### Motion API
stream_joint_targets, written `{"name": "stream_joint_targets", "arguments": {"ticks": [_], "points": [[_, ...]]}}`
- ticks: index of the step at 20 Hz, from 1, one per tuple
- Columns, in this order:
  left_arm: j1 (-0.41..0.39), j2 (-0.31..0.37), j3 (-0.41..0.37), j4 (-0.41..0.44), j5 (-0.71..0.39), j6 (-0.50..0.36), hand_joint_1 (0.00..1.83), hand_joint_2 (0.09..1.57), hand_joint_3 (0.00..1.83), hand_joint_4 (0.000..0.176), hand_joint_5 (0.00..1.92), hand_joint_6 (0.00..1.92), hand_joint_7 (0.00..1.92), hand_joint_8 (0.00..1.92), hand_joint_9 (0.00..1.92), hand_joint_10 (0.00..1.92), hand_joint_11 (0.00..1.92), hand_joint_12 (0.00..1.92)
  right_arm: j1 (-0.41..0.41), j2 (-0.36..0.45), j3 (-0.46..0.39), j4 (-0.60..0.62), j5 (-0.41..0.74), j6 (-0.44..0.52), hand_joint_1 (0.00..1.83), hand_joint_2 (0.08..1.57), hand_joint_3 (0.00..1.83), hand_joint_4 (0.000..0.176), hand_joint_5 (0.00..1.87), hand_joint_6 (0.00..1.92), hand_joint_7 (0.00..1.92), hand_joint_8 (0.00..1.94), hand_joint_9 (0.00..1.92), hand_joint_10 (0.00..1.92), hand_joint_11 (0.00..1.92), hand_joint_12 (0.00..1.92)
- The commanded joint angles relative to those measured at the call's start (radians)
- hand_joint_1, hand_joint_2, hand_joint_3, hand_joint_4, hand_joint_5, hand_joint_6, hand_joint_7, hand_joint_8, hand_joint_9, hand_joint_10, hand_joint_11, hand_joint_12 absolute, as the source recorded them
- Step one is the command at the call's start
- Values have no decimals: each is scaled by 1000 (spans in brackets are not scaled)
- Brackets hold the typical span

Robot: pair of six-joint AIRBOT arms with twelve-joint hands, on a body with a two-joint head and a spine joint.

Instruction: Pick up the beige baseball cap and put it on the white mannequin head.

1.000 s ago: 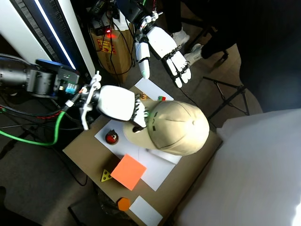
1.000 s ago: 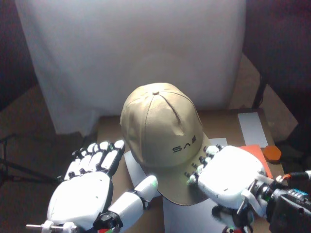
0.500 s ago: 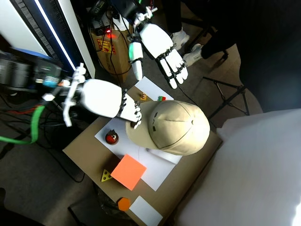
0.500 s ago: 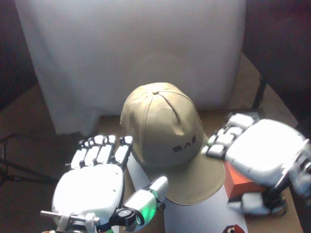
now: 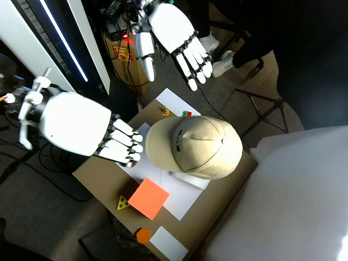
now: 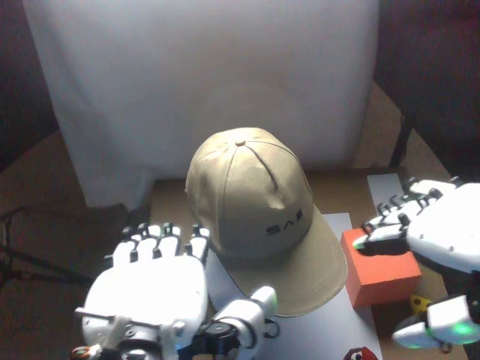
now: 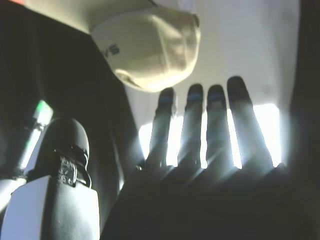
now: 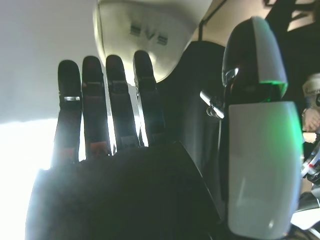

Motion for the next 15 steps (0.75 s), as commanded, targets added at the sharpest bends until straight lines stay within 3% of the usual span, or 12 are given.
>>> {"name": "stream_joint_targets", "arguments": {"ticks": [1, 4, 5, 6, 7, 8, 9, 10, 11, 12, 14, 15], "points": [[-16, 1, -4, 69, -60, 25, 0, 1134, 0, 85, 123, 4, 69, 0, 22, 1, 0, 258, 20, -3, -4, 10, 48, -5, 692, 935, 0, 46, 418, 0, 345, 3, 361, 11, 36, 1077], [-28, -14, -7, 52, -61, 43, 0, 1123, 1, 84, 137, 0, 76, 0, 41, 0, 0, 326, 54, -17, -4, 172, 61, -60, 694, 941, 0, 46, 421, 1, 393, 5, 419, 16, 103, 1091], [-24, -20, -4, 48, -61, 35, 72, 1106, 0, 42, 394, 22, 354, 22, 338, 33, 186, 458, 60, -19, -6, 175, 59, -60, 708, 986, 1, 19, 618, 34, 674, 81, 715, 164, 404, 1217], [-20, -22, -2, 49, -61, 19, 110, 1104, 0, 15, 536, 15, 547, 19, 537, 40, 317, 556, 62, -20, -7, 175, 59, -60, 720, 1005, 0, 0, 734, 23, 798, 109, 765, 452, 534, 1326], [-8, -28, 3, 48, -61, -7, 168, 1110, 0, 0, 708, 11, 789, 47, 781, 97, 503, 695, 64, -20, -7, 175, 59, -60, 741, 1032, 2, 0, 850, 60, 891, 201, 731, 916, 623, 1487], [-3, -31, 5, 44, -61, -13, 237, 1112, 0, 0, 850, 15, 949, 81, 946, 183, 633, 868, 65, -20, -7, 175, 60, -60, 766, 1047, 0, 0, 920, 200, 853, 562, 731, 1263, 736, 1600], [0, -32, 7, 39, -61, -18, 310, 1122, 2, 0, 970, 15, 1028, 128, 924, 524, 715, 1062, 67, -20, -7, 175, 61, -60, 920, 1132, 7, 131, 883, 973, 819, 1022, 816, 1526, 881, 1749], [5, -32, 8, 38, -60, -29, 543, 1134, 1, 0, 927, 723, 899, 1111, 825, 1443, 802, 1629, 69, -20, -7, 175, 61, -60, 911, 1076, 0, 0, 708, 1781, 807, 1844, 1032, 1899, 1214, 1914], [9, -31, 7, 37, -59, -45, 619, 1146, 4, 0, 784, 1364, 815, 1561, 797, 1817, 865, 1863, 74, -20, -7, 175, 61, -59, 932, 1069, 0, 0, 747, 1893, 842, 1922, 1069, 1917, 1329, 1920], [7, -30, 6, 37, -59, -47, 658, 1158, 3, 0, 716, 1750, 799, 1818, 843, 1900, 942, 1909, 78, -20, -7, 175, 61, -58, 947, 1073, 0, 0, 802, 1915, 879, 1937, 1102, 1920, 1428, 1921], [2, -33, 5, 37, -59, -48, 766, 1143, 0, 0, 1022, 1920, 1093, 1920, 1106, 1921, 1148, 1921, 83, -20, -7, 175, 64, -55, 829, 1207, 20, 0, 1129, 1921, 1359, 1941, 1655, 1921, 1873, 1921], [2, -34, 5, 39, -59, -49, 743, 1176, 6, 0, 1150, 1921, 1214, 1921, 1234, 1921, 1264, 1921, 85, -20, -7, 175, 64, -54, 771, 1283, 12, 0, 1192, 1921, 1459, 1941, 1690, 1921, 1895, 1921]]}}
